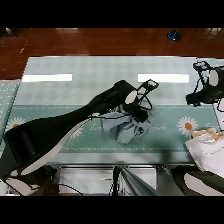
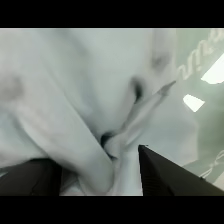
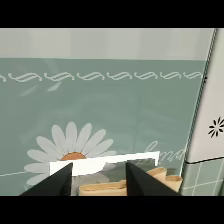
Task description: Fold the shirts.
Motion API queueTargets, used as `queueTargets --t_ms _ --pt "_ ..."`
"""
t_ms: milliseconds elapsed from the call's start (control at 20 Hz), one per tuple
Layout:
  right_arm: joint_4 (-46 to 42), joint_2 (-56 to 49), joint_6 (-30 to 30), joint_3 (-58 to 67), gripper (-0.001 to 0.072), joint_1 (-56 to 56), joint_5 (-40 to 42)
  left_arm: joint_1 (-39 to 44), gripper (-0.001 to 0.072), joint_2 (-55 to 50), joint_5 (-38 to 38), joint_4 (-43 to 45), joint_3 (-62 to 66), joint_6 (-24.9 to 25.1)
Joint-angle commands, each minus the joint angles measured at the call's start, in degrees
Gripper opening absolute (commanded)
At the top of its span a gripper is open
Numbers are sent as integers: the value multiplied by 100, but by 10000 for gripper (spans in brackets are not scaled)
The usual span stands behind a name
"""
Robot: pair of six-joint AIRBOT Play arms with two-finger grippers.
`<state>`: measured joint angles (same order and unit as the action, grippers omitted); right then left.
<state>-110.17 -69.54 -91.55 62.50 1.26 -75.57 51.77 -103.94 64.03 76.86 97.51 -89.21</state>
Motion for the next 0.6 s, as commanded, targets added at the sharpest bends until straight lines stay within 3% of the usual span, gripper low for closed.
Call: queueTargets --t_ms 0,200,350,550 --pt "282 0 20 4 382 190 122 -313 554 66 575 125 693 260" --pt "520 0 83 4 382 190 125 -1410 554 914 1196 1414 1250 358" --pt "627 0 144 4 383 190 199 -2627 554 1069 2258 544 1147 481" --pt "1169 0 507 2 386 190 267 -3952 553 1071 2221 -1668 -162 1056"
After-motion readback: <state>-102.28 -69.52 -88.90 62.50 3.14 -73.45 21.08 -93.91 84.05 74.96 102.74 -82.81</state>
